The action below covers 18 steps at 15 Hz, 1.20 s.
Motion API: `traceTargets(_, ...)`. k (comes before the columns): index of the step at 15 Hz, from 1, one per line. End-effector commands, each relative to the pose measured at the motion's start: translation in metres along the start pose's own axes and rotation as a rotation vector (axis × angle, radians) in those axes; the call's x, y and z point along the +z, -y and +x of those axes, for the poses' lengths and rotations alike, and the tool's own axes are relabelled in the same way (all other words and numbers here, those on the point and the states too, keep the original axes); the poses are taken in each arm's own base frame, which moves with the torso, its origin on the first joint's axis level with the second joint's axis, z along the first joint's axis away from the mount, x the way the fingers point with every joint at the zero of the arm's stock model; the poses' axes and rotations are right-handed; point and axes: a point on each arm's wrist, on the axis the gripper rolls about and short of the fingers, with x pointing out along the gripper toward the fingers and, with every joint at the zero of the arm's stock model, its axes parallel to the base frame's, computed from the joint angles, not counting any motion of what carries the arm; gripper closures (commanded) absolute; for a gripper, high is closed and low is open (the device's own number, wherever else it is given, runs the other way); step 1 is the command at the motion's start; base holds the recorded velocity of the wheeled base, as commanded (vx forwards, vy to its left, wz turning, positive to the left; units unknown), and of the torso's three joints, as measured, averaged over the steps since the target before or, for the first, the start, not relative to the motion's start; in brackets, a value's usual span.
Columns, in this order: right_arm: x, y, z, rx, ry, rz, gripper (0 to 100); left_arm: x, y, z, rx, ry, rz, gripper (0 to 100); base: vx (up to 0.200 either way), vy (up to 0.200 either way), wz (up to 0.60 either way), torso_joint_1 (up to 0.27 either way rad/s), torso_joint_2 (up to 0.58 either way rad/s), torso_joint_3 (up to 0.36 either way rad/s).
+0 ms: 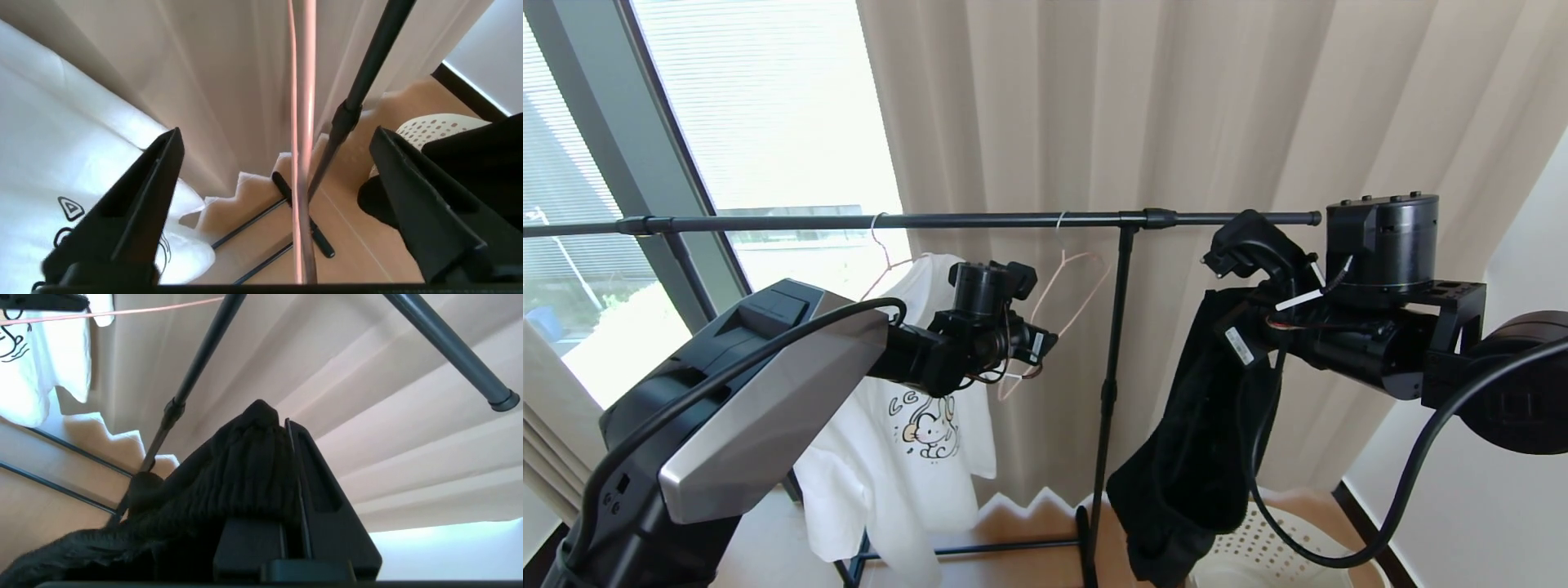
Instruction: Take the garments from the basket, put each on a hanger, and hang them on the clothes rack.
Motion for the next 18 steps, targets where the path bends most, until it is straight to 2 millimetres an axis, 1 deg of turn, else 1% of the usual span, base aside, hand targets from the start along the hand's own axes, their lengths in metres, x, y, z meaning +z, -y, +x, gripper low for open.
traceTargets(1,-0.001,-0.001,0.002,0.003,-0.004,-0.003,100,0.000,0.000,0.000,0.000,0.001,0.000,100,0.000,0.000,0.00,0.000,0.00,0.000)
traceTargets(10,-0.002,-0.003,0.003,0.005,-0.010,-0.005,100,0.007,-0.001,-0.003,0.003,0.019,-0.011,100,0.000,0.000,0.00,0.000,0.00,0.000)
traceTargets(15,-0.002,-0.003,0.003,0.005,-0.008,-0.005,100,0.026,-0.003,-0.019,0.007,0.061,-0.010,100,0.000,0.000,0.00,0.000,0.00,0.000)
traceTargets(16,-0.002,-0.003,0.003,0.005,-0.008,-0.005,100,0.026,-0.003,-0.019,0.008,0.062,-0.010,100,0.000,0.000,0.00,0.000,0.00,0.000)
traceTargets(18,-0.001,-0.002,0.001,0.003,-0.006,-0.004,100,0.029,-0.002,-0.028,0.007,0.059,-0.008,100,0.000,0.000,0.00,0.000,0.00,0.000)
